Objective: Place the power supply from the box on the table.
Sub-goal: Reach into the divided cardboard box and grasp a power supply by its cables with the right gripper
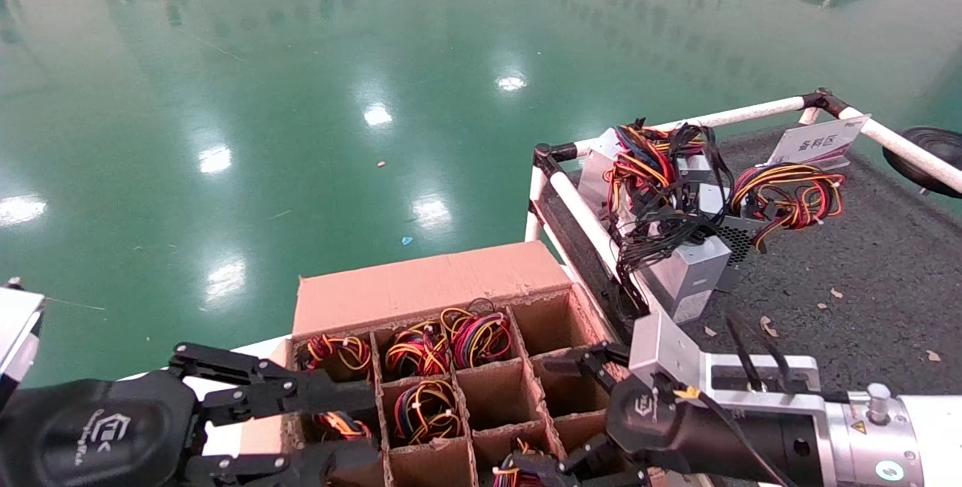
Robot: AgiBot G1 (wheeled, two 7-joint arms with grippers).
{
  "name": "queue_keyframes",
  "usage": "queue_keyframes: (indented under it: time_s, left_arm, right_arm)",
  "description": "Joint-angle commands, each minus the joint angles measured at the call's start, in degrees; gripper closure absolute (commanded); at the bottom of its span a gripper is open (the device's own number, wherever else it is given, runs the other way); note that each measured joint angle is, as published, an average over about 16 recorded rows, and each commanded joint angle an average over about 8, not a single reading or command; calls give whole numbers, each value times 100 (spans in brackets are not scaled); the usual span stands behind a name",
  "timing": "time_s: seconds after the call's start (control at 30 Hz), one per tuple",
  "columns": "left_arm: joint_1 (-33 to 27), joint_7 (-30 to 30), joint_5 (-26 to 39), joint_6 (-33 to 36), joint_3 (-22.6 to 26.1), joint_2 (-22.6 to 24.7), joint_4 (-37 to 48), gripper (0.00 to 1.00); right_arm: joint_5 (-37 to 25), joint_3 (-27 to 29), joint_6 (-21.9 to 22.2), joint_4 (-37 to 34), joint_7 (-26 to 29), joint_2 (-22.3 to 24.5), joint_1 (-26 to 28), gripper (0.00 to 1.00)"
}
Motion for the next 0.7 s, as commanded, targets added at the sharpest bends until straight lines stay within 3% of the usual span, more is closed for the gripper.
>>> queue_keyframes:
  time_s: [0.03, 0.37, 0.47, 0.63, 0.7]
  left_arm:
    - [0, 0, 0, 0, 0, 0, 0, 0]
    - [0, 0, 0, 0, 0, 0, 0, 0]
    - [0, 0, 0, 0, 1, 0, 0, 0]
    - [0, 0, -1, 0, 1, 0, 0, 0]
    - [0, 0, -1, 0, 1, 0, 0, 0]
  right_arm:
    - [-86, -52, -65, -66, -12, 12, 52, 0]
    - [-184, -139, -107, 165, 143, 220, -202, 0]
    - [-241, -175, 11, 259, 267, 166, -256, 25]
    - [-350, -245, 211, 437, 459, 42, -326, 87]
    - [-399, -275, 278, 498, 519, 0, -357, 98]
